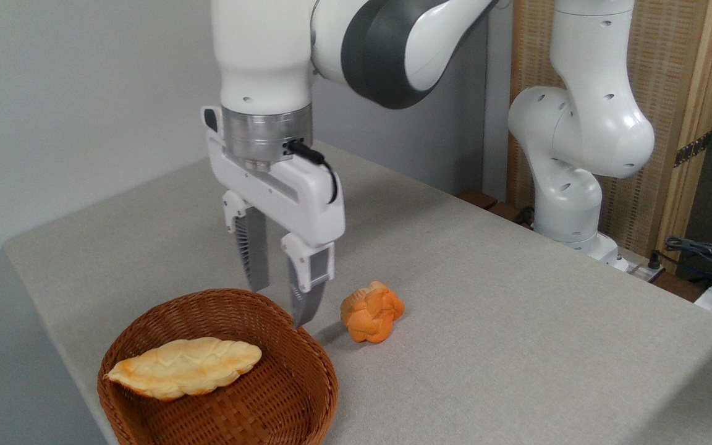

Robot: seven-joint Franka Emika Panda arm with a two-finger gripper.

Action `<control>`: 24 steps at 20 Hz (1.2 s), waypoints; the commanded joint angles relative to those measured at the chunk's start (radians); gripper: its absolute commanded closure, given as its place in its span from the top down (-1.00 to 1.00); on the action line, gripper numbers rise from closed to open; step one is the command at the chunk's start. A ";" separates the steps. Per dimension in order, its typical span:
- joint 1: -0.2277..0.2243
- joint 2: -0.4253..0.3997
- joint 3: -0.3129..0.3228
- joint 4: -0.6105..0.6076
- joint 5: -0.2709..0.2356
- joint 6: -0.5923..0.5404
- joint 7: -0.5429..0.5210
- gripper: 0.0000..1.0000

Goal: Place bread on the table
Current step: 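Move the open gripper over the bread roll in the wicker basket and lower, then close the gripper on the bread roll inside the basket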

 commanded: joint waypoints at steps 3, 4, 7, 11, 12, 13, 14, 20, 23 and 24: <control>-0.009 0.064 -0.032 0.013 -0.017 0.134 0.107 1.00; -0.009 0.076 -0.039 0.013 -0.020 0.142 0.149 1.00; -0.009 0.111 -0.047 0.013 -0.022 0.212 0.175 1.00; -0.009 0.168 -0.087 0.013 -0.022 0.291 0.174 1.00; -0.009 0.173 -0.087 0.013 -0.023 0.299 0.172 1.00; -0.009 0.179 -0.088 0.013 -0.034 0.308 0.166 1.00; -0.009 0.182 -0.093 0.013 -0.064 0.309 0.164 1.00; -0.009 0.207 -0.099 0.013 -0.092 0.355 0.171 1.00; -0.009 0.220 -0.099 0.013 -0.089 0.381 0.172 1.00; -0.009 0.220 -0.099 0.013 -0.089 0.388 0.172 1.00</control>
